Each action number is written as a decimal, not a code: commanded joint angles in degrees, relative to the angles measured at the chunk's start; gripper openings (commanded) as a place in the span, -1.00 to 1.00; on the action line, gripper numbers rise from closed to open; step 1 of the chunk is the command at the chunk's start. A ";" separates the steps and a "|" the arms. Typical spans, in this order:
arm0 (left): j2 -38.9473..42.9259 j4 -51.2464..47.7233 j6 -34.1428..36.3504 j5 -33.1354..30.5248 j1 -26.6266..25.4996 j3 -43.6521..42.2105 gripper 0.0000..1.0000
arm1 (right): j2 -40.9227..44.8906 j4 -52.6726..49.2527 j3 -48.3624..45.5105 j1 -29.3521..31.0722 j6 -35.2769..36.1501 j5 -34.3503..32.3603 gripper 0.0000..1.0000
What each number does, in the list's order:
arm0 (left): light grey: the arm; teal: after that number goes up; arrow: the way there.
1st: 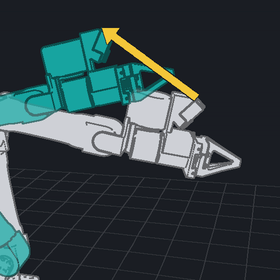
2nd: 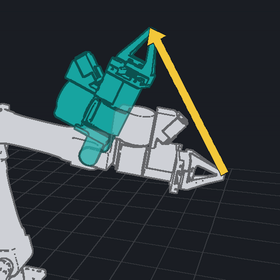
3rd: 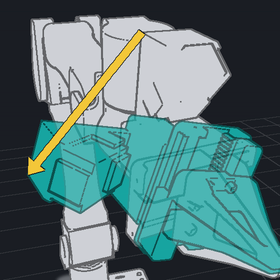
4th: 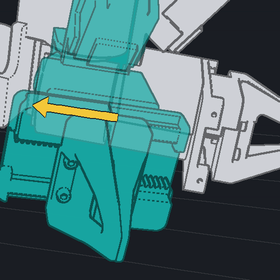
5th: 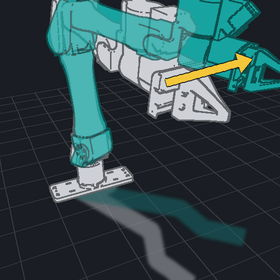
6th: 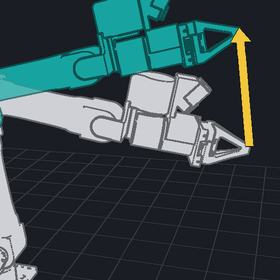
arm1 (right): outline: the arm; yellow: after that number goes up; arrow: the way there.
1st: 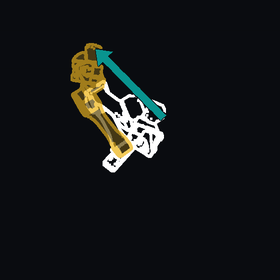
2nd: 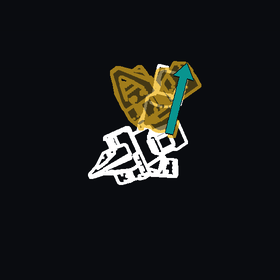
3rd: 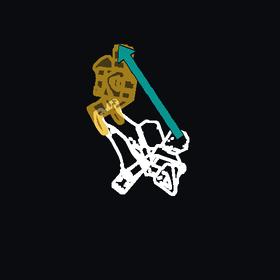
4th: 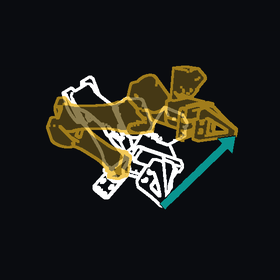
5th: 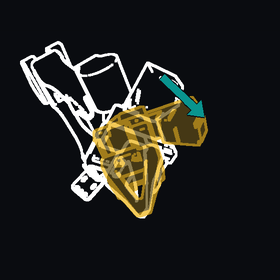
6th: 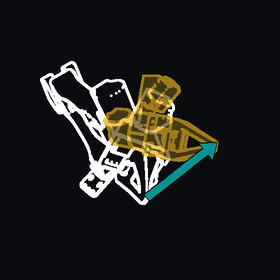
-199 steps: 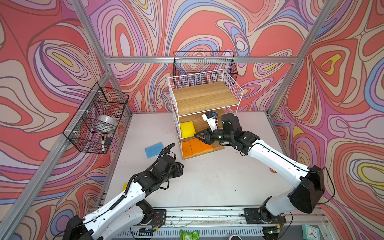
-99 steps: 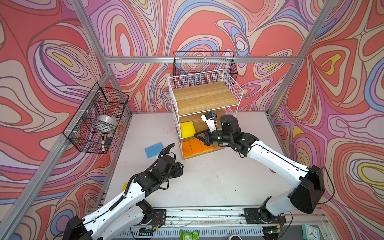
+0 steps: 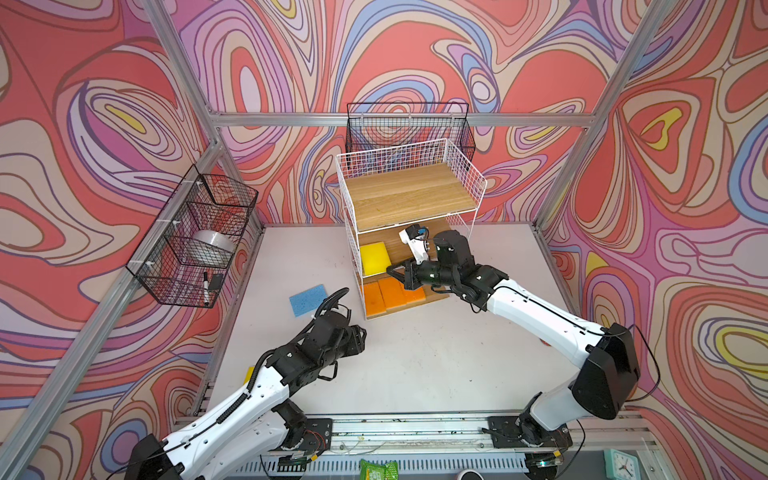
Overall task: Place and organize the cleaning sponges onto the shelf
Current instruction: 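Lower the yellow sponge onto the middle shelf board and open the right gripper, then withdraw the right gripper while moving the left gripper to the second yellow sponge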
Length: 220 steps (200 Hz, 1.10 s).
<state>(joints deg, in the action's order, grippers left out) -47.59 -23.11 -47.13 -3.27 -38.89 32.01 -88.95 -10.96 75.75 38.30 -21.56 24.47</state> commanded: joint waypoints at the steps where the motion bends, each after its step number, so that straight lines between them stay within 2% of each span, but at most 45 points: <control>1: 0.66 -1.50 0.29 -0.96 0.57 -0.81 0.18 | -1.33 1.64 0.27 0.19 0.17 -1.13 -1.00; 45: 1.94 -2.66 0.37 -1.41 0.75 -0.72 0.18 | -2.22 1.78 1.16 0.19 0.17 -0.56 -1.00; 67: 3.07 -4.01 0.21 -2.01 1.21 -0.55 0.25 | -1.66 1.38 0.89 0.19 0.68 0.68 -1.00; 79: 3.50 -5.29 0.11 -2.01 1.85 0.07 0.34 | -1.26 1.29 0.64 0.25 0.85 1.80 -0.91; 106: 3.91 -11.73 0.73 -2.78 4.58 3.66 0.41 | 0.85 1.32 -1.15 0.90 1.42 2.88 -0.77; 124: 3.73 -19.16 -0.82 -5.83 7.17 6.72 0.41 | 3.10 1.35 -2.83 1.54 1.94 3.04 -0.57; 143: 2.71 -23.89 -0.10 -5.73 10.93 8.57 0.46 | 6.00 1.49 -5.22 2.12 1.90 2.95 -0.41; 162: 0.15 -28.73 1.37 -4.24 15.58 10.49 0.64 | 9.21 2.16 -8.81 2.56 1.19 2.99 -0.28; 177: -0.72 -30.62 0.91 -4.04 17.41 11.28 0.99 | 12.33 2.94 -12.43 2.72 0.55 3.17 -0.19; 200: -1.48 -32.07 -0.06 -3.37 20.18 12.29 1.00 | 16.70 4.87 -19.24 2.70 -0.76 2.91 -0.05; 220: -2.64 -32.61 -0.37 -1.72 25.20 12.08 1.00 | 19.26 7.63 -25.61 2.73 -2.19 2.27 0.14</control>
<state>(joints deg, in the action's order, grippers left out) -49.12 -50.81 -46.74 -6.04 -18.02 42.54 -71.88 -6.48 56.03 40.86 -21.93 27.22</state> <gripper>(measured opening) 0.998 0.526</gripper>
